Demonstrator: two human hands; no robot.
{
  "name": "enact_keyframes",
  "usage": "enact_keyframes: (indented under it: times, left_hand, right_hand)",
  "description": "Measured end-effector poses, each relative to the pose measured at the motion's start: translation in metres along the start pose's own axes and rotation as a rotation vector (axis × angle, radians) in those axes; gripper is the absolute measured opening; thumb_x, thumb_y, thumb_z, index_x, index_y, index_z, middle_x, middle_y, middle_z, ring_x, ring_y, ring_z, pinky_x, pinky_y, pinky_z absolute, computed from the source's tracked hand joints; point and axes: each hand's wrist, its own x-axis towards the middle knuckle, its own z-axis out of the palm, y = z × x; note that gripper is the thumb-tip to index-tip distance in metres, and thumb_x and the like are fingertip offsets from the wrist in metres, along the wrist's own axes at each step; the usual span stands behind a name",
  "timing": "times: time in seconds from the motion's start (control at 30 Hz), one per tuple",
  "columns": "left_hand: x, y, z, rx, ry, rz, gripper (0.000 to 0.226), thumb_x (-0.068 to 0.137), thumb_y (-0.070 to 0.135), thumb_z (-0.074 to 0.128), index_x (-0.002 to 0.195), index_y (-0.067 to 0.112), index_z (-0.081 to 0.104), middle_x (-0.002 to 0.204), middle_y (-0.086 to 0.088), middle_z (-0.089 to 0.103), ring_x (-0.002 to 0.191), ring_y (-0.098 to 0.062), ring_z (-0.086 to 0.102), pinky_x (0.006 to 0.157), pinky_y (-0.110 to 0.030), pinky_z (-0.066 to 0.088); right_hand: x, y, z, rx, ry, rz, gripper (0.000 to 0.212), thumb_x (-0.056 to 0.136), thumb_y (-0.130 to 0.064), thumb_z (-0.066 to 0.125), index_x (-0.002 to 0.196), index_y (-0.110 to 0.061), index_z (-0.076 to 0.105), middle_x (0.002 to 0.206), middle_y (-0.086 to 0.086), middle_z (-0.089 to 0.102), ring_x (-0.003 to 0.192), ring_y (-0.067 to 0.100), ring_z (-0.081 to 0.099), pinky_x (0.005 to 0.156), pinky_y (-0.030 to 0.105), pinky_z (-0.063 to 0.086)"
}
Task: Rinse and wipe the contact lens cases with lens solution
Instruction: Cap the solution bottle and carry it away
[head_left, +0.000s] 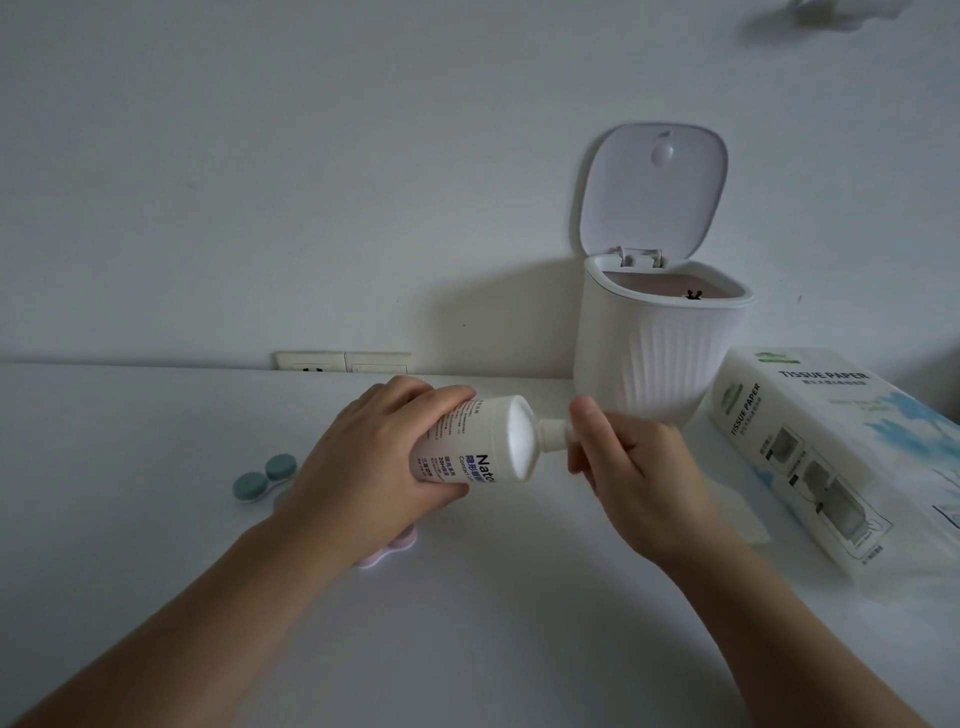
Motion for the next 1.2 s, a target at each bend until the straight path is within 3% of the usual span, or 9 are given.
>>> enact_keyframes:
  times: [0.17,0.3,0.37,0.5,0.7,0.83,0.97,1.1,1.2]
  left_hand:
    - [-0.001,0.002,0.0,-0.008,-0.006,-0.008,0.074,0.065,0.031,0.09,0.132,0.035,0.06,0.114,0.014,0.056,0.099,-0.01,0.054,0.08,-0.027,0.041]
    - [-0.002,0.001,-0.002,0.06,-0.015,0.022,0.075,0.064,0.03,0.091,0.133,0.031,0.061,0.115,0.009,0.059,0.1,-0.016,0.056,0.083,-0.029,0.04]
    - [-0.002,0.003,-0.002,0.047,-0.025,0.019,0.076,0.065,0.032,0.091,0.135,0.03,0.061,0.115,0.008,0.059,0.101,-0.016,0.056,0.085,-0.029,0.04]
    - [-0.002,0.007,-0.002,0.033,-0.024,0.032,0.076,0.065,0.034,0.091,0.135,0.032,0.059,0.116,0.01,0.058,0.1,-0.014,0.055,0.083,-0.028,0.04]
    - [-0.004,0.006,-0.003,0.011,0.035,0.06,0.076,0.062,0.052,0.085,0.13,0.031,0.061,0.109,0.014,0.061,0.094,-0.009,0.057,0.081,-0.021,0.041]
    - [-0.006,0.005,-0.009,-0.062,0.039,-0.035,0.077,0.059,0.069,0.073,0.128,0.038,0.058,0.105,0.024,0.058,0.088,0.001,0.056,0.069,-0.009,0.04]
    - [-0.007,0.007,-0.013,-0.131,0.045,-0.065,0.077,0.054,0.072,0.078,0.122,0.042,0.056,0.102,0.026,0.056,0.076,0.004,0.059,0.047,0.0,0.036]
    - [-0.006,0.013,-0.008,-0.037,0.153,0.046,0.07,0.058,0.073,0.072,0.11,0.027,0.066,0.087,0.018,0.06,0.073,-0.003,0.055,0.061,-0.023,0.048]
    - [-0.004,0.015,-0.005,0.026,0.228,0.095,0.068,0.06,0.071,0.072,0.105,0.02,0.07,0.085,0.01,0.065,0.072,-0.013,0.06,0.057,-0.031,0.053]
  right_hand:
    - [-0.004,-0.001,0.0,-0.018,-0.061,-0.113,0.04,0.093,-0.06,0.042,0.078,-0.024,0.052,0.059,0.0,0.048,0.05,0.007,0.039,0.049,0.031,0.036]
    - [-0.002,-0.004,0.004,-0.115,-0.043,-0.016,0.071,0.089,-0.07,0.029,0.063,-0.006,0.045,0.057,0.013,0.047,0.053,0.029,0.042,0.051,0.045,0.04]
    - [-0.002,-0.003,0.002,-0.081,-0.023,-0.013,0.072,0.09,-0.072,0.028,0.062,-0.008,0.048,0.056,0.01,0.051,0.051,0.026,0.045,0.051,0.043,0.04]
    - [-0.005,-0.001,0.003,-0.038,-0.077,-0.094,0.05,0.091,-0.065,0.039,0.071,-0.021,0.048,0.054,-0.007,0.044,0.049,0.008,0.036,0.049,0.035,0.033]
    - [-0.003,-0.004,0.005,0.036,0.03,-0.1,0.042,0.09,-0.062,0.043,0.069,-0.025,0.045,0.052,-0.009,0.043,0.047,0.006,0.036,0.045,0.02,0.026]
    - [-0.002,-0.006,0.003,0.118,0.071,-0.066,0.042,0.089,-0.06,0.043,0.066,-0.025,0.046,0.054,-0.009,0.041,0.051,0.004,0.035,0.048,0.018,0.028]
    - [-0.001,-0.006,0.003,0.232,0.076,-0.015,0.046,0.09,-0.055,0.044,0.065,-0.017,0.039,0.057,-0.008,0.034,0.056,0.008,0.032,0.053,0.035,0.029]
    - [0.0,-0.009,0.004,0.329,0.071,0.057,0.039,0.088,-0.046,0.043,0.056,-0.027,0.033,0.056,-0.009,0.031,0.057,0.011,0.031,0.053,0.032,0.026]
    - [0.001,-0.012,0.008,0.373,0.085,0.093,0.039,0.084,-0.042,0.043,0.059,-0.018,0.026,0.057,0.009,0.028,0.057,0.023,0.027,0.051,0.035,0.022]
